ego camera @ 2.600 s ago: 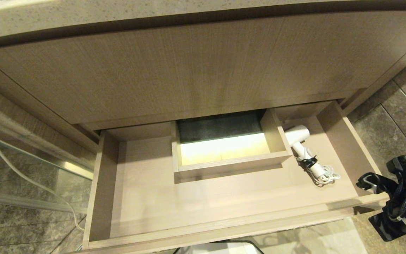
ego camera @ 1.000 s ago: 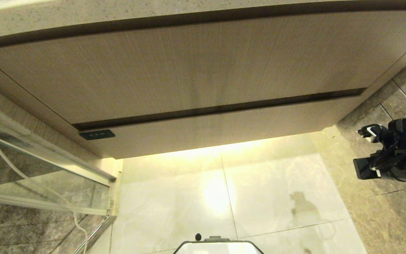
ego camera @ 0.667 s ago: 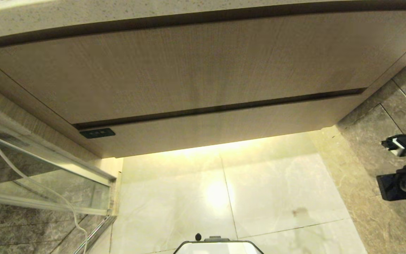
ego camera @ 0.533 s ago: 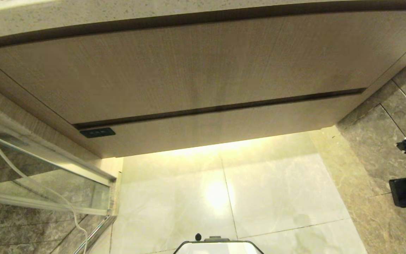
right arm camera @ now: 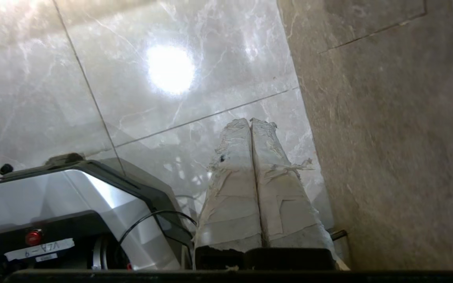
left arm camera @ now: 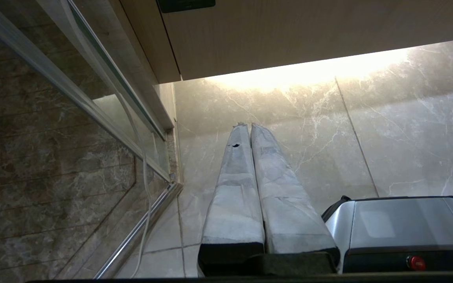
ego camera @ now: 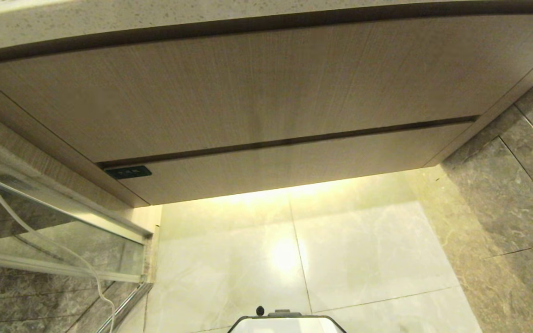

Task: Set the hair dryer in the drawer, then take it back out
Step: Pull open the drawer

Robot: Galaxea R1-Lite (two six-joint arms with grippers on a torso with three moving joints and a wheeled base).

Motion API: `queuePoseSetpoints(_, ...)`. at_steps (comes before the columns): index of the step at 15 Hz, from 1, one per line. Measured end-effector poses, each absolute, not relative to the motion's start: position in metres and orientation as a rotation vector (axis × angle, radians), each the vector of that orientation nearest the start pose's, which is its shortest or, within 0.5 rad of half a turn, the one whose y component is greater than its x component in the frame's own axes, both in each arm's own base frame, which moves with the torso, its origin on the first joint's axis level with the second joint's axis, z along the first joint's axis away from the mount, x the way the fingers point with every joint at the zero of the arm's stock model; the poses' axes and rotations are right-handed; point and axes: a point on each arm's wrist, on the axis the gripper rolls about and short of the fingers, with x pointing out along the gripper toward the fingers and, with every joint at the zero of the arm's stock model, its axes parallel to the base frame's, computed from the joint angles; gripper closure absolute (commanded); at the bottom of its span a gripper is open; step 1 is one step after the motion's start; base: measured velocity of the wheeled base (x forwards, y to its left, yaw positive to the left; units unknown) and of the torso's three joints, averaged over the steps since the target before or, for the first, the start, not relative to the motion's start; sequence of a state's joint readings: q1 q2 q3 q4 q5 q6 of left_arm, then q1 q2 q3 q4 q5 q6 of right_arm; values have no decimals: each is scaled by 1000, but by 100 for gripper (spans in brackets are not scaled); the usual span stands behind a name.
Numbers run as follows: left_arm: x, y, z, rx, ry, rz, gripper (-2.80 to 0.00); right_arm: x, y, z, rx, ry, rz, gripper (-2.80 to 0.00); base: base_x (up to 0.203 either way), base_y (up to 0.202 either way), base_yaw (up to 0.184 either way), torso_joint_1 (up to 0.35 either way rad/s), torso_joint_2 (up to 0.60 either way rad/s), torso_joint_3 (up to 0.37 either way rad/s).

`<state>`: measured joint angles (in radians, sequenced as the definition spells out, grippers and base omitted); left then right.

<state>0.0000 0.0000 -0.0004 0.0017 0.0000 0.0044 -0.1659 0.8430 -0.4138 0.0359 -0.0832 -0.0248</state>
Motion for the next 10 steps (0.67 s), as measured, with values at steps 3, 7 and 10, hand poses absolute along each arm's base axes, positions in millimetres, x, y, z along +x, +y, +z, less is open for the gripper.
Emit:
queuePoseSetpoints(3, -23, 0, 75, 5, 1, 0, 0, 40, -6, 152, -2, 402, -197, 0, 0, 0, 0, 0, 0, 0)
queuePoseSetpoints(7, -23, 0, 75, 5, 1, 0, 0, 12, -4, 106, -13, 258, -189, 0, 0, 0, 0, 0, 0, 0)
queuePoseSetpoints(10, -23, 0, 75, 5, 2, 0, 0, 1, -2, 95, -4, 140, -121, 0, 0, 0, 0, 0, 0, 0)
